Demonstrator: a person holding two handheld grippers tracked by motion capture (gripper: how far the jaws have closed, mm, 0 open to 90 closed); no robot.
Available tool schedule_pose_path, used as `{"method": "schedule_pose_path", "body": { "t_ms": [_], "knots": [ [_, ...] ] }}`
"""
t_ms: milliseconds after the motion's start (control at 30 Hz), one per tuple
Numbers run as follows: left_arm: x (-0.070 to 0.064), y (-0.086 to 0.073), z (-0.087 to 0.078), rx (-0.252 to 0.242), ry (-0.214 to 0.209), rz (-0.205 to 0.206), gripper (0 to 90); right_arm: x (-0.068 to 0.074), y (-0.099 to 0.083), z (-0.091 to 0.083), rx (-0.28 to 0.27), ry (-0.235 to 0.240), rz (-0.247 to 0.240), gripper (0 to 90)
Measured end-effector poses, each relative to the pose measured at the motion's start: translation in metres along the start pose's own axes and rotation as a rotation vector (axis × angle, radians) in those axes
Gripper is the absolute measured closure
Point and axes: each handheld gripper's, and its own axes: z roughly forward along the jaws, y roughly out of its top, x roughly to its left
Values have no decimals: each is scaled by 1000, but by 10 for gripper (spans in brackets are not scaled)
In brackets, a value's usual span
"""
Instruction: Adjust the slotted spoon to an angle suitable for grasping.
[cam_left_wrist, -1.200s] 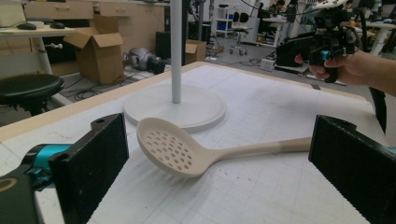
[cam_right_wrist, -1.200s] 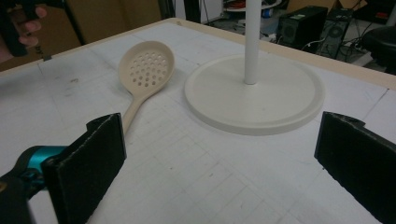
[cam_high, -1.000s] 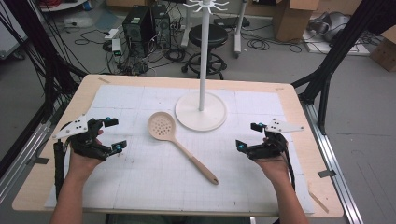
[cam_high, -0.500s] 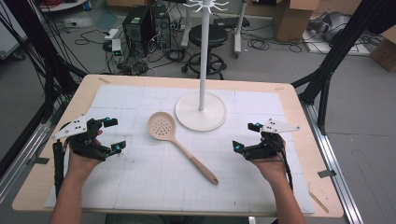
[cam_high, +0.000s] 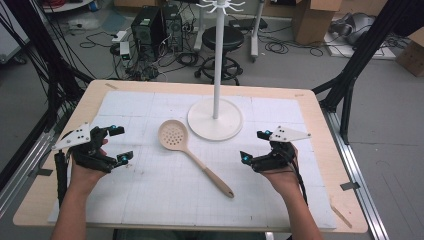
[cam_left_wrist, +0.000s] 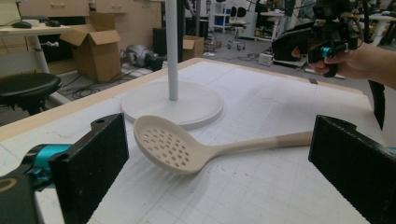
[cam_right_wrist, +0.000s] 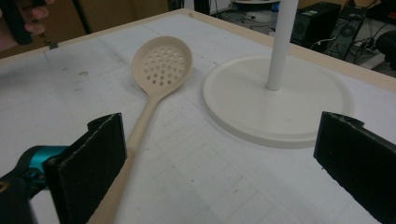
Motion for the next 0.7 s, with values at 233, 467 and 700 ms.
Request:
{"method": "schedule_pose_path", "body": {
  "t_ms": [233, 467, 700],
  "knots": [
    [1, 2, -4, 0, 12, 5, 55, 3, 5, 6, 11, 5, -7, 21],
    [0, 3, -3, 1, 9, 13, 55, 13, 14, 27, 50, 26, -31, 45],
    [-1, 4, -5, 0, 6, 14, 55, 19, 24, 41, 79, 40, -44, 80]
  ]
}}
